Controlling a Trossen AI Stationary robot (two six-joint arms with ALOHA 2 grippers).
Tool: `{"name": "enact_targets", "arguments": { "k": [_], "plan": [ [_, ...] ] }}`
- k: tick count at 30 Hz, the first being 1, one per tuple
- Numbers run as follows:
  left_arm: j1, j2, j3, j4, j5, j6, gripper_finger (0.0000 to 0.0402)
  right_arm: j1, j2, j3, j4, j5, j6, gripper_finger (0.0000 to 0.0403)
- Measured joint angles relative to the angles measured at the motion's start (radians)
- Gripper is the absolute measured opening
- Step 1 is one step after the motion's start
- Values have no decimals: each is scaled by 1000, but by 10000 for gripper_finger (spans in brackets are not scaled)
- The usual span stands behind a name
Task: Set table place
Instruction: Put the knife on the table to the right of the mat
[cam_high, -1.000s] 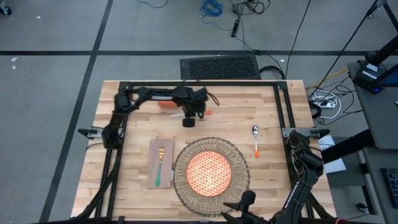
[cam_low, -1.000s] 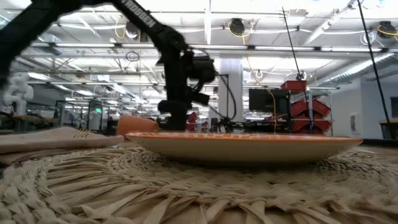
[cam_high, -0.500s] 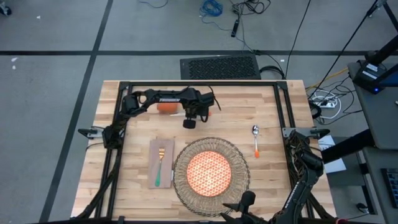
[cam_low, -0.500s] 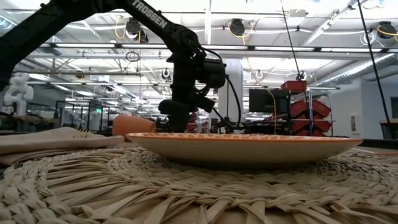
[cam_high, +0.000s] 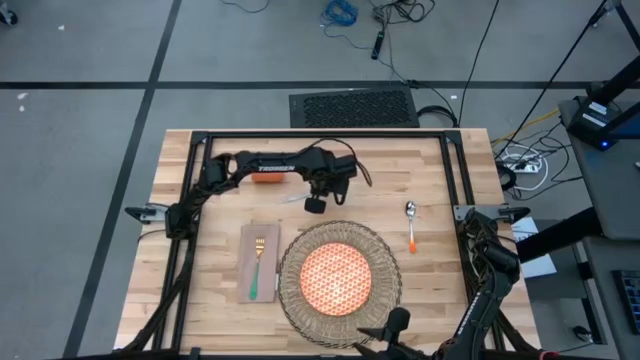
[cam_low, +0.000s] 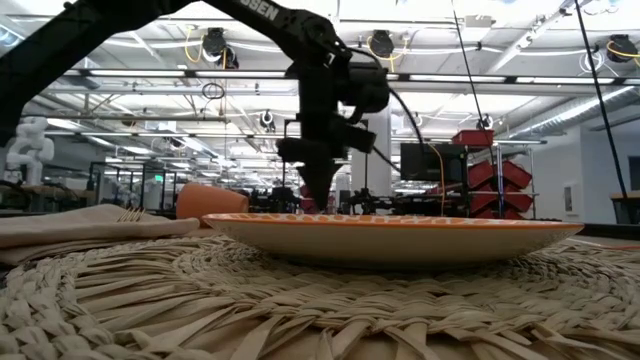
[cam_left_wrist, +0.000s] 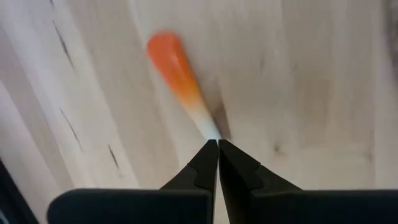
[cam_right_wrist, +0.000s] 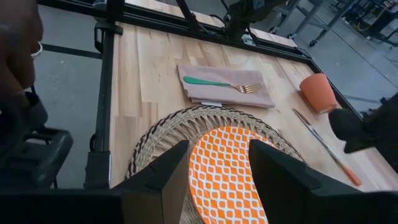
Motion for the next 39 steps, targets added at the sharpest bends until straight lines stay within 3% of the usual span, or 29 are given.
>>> {"name": "enact_targets", "arguments": {
  "k": [9, 17, 21, 29, 35, 37, 39],
  "plan": [
    [-25, -1, 14, 19, -39, -67, 0, 0, 0, 0, 7, 4, -36, 155],
    [-30, -84, 16, -79, -99, -123, 14, -10, 1, -69, -355, 11, 352, 155],
    [-39, -205, 16, -77, -119, -141, 21, -19, -3, -162, -404, 50, 501, 155],
    [-122, -533, 17, -151, -114, -265, 22, -187, -165, -456, -398, 14, 543, 155],
    [-246, -757, 17, -301, -121, -415, 22, -389, -433, -729, -165, -10, 489, 147],
    [-287, -815, 10, -341, -137, -472, 22, -463, -531, -825, 15, -79, 346, 139],
    [-325, -874, -9, -366, -174, -524, 22, -553, -625, -927, 257, -224, 151, 131]
  ]
}}
